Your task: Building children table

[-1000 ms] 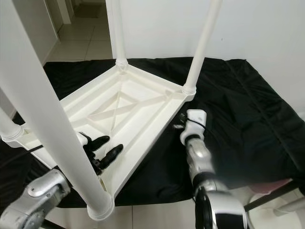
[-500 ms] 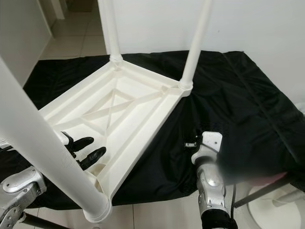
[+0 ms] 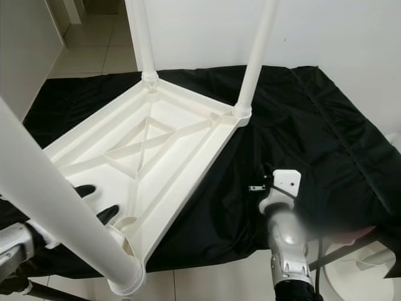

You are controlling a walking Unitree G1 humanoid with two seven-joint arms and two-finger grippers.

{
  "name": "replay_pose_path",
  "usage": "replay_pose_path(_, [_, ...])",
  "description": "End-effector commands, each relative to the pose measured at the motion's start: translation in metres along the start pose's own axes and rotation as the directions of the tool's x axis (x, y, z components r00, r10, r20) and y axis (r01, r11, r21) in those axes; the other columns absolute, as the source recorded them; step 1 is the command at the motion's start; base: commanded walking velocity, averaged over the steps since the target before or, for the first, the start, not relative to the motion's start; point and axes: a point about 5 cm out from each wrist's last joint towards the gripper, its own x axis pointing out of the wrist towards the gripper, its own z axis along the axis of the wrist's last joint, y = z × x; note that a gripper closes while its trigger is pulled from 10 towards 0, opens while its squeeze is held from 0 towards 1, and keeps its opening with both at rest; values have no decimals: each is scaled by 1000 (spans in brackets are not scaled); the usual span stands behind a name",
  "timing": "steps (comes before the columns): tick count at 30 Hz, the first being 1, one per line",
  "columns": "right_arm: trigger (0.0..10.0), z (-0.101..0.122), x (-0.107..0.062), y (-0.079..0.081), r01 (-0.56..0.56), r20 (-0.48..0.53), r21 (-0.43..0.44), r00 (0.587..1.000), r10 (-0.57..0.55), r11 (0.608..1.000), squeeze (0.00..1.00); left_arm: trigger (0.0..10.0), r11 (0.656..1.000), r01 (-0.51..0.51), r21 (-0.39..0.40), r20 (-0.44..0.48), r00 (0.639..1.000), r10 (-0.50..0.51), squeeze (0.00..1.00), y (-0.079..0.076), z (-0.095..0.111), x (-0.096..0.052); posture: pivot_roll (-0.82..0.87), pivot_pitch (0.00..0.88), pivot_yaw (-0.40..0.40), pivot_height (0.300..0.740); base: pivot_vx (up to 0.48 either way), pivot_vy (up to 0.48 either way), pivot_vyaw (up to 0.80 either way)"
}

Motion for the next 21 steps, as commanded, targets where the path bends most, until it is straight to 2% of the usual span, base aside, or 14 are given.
replay_pose_path(1, [10000,-3,-2,1,-7,-21,6,1000,7,1000,0,10000,955,297,6,-12,955,-297,0,-14,2,-6,16,86,6,740,0,0,0])
replay_pose_path(4, [10000,-2,-2,1,-9,-25,6,1000,9,1000,0,10000,953,302,10,-8,953,-302,0,-12,4,-9,28,87,5,740,0,0,0])
replay_pose_path(8, [10000,-2,-1,2,-23,-27,6,999,24,1000,0,10000,945,327,-8,-54,943,-327,0,-9,2,-20,36,89,7,740,0,0,0])
replay_pose_path(15, [10000,1,2,1,-27,-30,3,999,27,1000,0,10000,931,365,-23,-94,926,-366,0,-11,-2,-29,39,88,5,740,0,0,0])
replay_pose_path(16, [10000,2,3,0,-30,-29,-3,999,30,1000,0,10000,921,387,-44,-113,914,-390,0,-13,-5,-32,37,84,8,740,0,0,0])
replay_pose_path(19, [10000,3,5,-1,-34,-30,-11,999,34,999,0,10000,928,371,-37,-146,916,-373,0,-11,-11,-29,39,83,5,740,0,0,0])
replay_pose_path(21, [10000,4,7,-1,-36,-28,-13,999,36,999,0,10000,939,343,15,-148,930,-338,0,-8,-11,-21,39,83,5,740,0,0,0])
